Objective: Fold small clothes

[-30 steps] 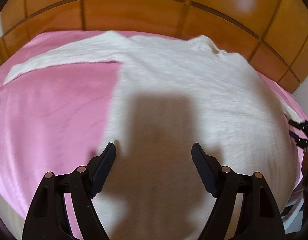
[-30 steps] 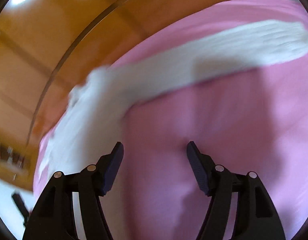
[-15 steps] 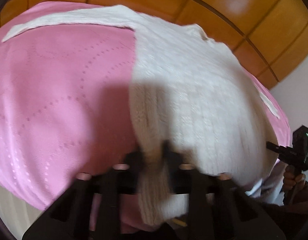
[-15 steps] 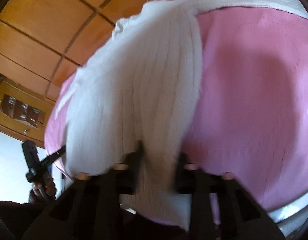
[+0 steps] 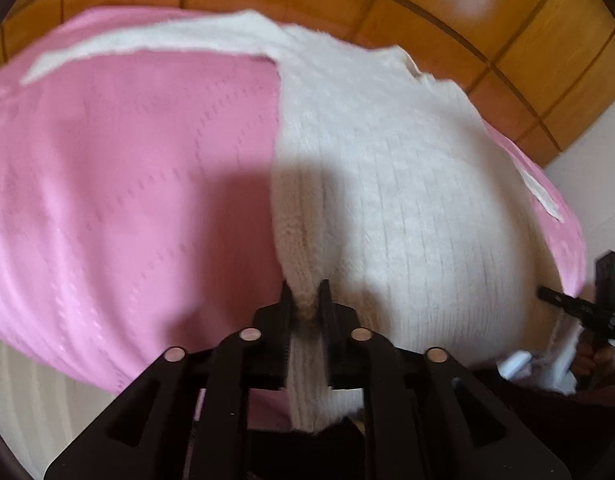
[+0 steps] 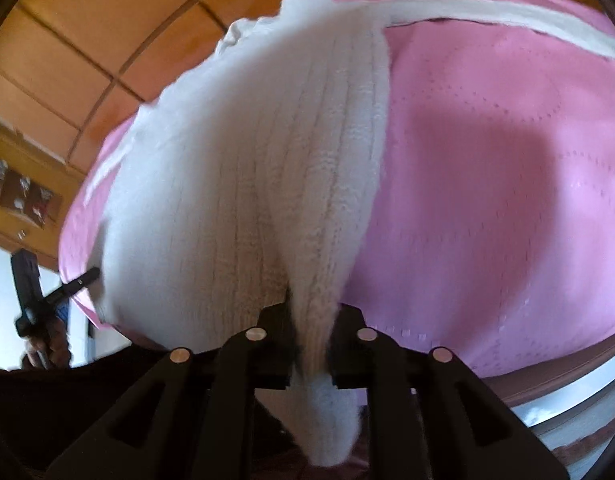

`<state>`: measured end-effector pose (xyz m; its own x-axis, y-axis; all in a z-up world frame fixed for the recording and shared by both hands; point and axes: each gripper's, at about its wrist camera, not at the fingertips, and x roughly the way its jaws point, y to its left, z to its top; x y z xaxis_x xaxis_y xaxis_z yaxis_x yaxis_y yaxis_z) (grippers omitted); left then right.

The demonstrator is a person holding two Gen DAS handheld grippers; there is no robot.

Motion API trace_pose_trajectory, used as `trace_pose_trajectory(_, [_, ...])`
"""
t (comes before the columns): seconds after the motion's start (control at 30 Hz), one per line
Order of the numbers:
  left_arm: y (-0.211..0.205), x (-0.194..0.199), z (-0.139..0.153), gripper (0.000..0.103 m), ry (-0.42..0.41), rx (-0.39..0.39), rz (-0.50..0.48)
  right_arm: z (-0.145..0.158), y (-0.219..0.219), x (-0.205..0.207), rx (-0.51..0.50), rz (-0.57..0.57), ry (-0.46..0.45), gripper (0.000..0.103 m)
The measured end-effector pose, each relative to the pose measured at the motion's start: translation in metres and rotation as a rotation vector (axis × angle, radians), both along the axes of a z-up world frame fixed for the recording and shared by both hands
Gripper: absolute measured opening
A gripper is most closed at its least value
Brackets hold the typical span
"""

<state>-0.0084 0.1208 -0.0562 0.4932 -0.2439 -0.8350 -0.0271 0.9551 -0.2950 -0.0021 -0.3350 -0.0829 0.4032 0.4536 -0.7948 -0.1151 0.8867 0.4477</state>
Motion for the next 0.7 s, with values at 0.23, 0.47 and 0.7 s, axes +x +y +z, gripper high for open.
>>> trace_pose_trajectory(0.23, [-0.018,0.033,0.027,0.054,-0.141,0.08,0.025,0.031,-0.029,0.033,0.002,-0.152,-0.097,0.041])
trace_pose_trajectory(0.47, [-0.063,0.087,0.02,0.065,-0.164,0.126,-0.034,0.016,-0.116,0.093,0.063,-0.505,-0.073,0.045])
trace_pose_trajectory(0.7, [-0.081,0.106,-0.011,0.067,-0.088,0.191,-0.083,-0.006,-0.23,0.147,0.209,-0.935,-0.037,0.039])
